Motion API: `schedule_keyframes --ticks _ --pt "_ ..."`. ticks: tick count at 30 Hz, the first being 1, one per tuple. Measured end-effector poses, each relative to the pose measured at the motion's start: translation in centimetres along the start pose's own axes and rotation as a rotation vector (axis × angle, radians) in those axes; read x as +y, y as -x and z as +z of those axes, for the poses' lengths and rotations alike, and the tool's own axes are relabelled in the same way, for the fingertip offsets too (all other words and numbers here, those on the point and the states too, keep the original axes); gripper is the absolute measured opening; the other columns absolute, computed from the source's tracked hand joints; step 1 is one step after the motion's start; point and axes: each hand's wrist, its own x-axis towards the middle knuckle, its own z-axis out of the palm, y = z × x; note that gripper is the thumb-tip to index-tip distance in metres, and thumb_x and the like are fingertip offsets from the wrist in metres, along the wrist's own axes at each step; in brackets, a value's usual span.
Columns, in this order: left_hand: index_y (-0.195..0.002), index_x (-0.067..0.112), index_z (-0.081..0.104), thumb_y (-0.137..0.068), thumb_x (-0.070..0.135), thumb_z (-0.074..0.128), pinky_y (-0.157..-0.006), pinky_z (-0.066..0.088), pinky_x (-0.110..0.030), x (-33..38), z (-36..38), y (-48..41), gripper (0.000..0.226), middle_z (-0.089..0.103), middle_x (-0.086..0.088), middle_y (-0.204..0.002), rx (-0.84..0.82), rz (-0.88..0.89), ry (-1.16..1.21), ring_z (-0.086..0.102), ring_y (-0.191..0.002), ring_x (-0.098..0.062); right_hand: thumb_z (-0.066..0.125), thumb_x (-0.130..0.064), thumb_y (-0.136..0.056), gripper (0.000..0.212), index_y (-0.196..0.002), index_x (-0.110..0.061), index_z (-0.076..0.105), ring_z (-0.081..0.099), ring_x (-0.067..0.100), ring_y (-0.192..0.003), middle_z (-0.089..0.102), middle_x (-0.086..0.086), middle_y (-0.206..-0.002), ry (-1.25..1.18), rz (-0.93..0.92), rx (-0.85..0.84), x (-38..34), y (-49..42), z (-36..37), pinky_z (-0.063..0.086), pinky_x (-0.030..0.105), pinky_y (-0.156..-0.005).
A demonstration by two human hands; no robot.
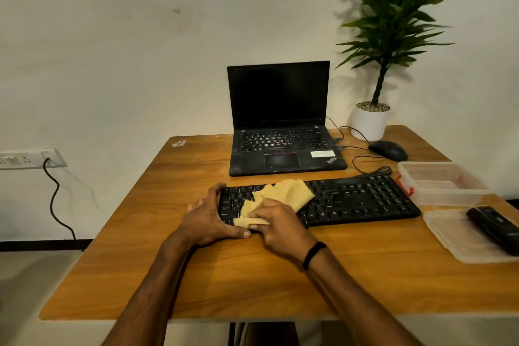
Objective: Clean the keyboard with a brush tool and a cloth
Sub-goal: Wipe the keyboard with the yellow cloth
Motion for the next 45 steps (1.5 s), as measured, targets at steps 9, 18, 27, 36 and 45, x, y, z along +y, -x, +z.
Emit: schedule_keyframes --ticks 9,18,27,36,45 --pt "-0.154 0.042 0.012 -0.036 0.087 0.084 -0.120 0.022 -0.049 -0.7 -0.6 -0.1 0.145 0.040 0.008 -0.157 0.001 0.040 0.082 0.042 -0.140 -0.021 0.057 -0.017 -0.097 0.023 -0.118 -0.023 0.063 0.046 0.005 -0.112 0.054 -0.011 -0.116 0.101 0.139 -0.077 3.2 2.7 -4.0 0.036 0.026 -0.108" --pt "-0.153 0.044 0.012 -0.044 0.079 0.081 -0.117 0.025 -0.048 -0.3 -0.2 0.2 0.133 0.047 0.007 -0.151 -0.041 0.059 0.054 0.045 -0.137 -0.022 0.058 -0.012 -0.096 0.027 -0.122 -0.017 0.062 0.046 0.012 -0.111 0.053 -0.004 -0.116 -0.106 0.106 0.070 -3.6 -0.8 4.1 0.044 0.031 -0.101" --pt "-0.160 0.041 0.001 -0.036 0.097 0.073 -0.123 0.017 -0.053 0.2 0.0 1.3 0.154 0.034 0.002 -0.164 0.093 0.074 0.111 0.034 -0.147 -0.024 0.057 -0.016 -0.098 0.014 -0.109 -0.011 0.063 0.064 0.017 -0.075 0.067 0.012 -0.109 -1.637 0.644 0.816 2.0 0.3 -10.1 0.053 0.025 -0.052" --pt "-0.161 0.034 -0.011 -0.038 0.102 0.066 -0.119 0.027 -0.046 4.3 3.1 2.1 0.161 0.043 0.003 -0.151 0.302 0.158 0.018 0.038 -0.134 -0.016 0.063 -0.014 -0.094 0.014 -0.108 -0.011 0.064 0.052 0.007 -0.083 0.061 0.004 -0.110 -0.183 0.325 0.895 1.6 -4.2 -9.0 0.037 0.006 -0.064" --pt "-0.162 0.030 -0.005 -0.042 0.095 0.068 -0.119 0.027 -0.042 3.0 3.2 1.1 0.155 0.045 0.006 -0.151 0.309 0.174 0.024 0.039 -0.140 -0.013 0.064 -0.010 -0.091 0.024 -0.114 -0.014 0.071 0.052 0.016 -0.104 0.061 0.003 -0.109 0.073 -0.002 0.040 -0.3 -4.3 1.3 0.045 0.030 -0.092"
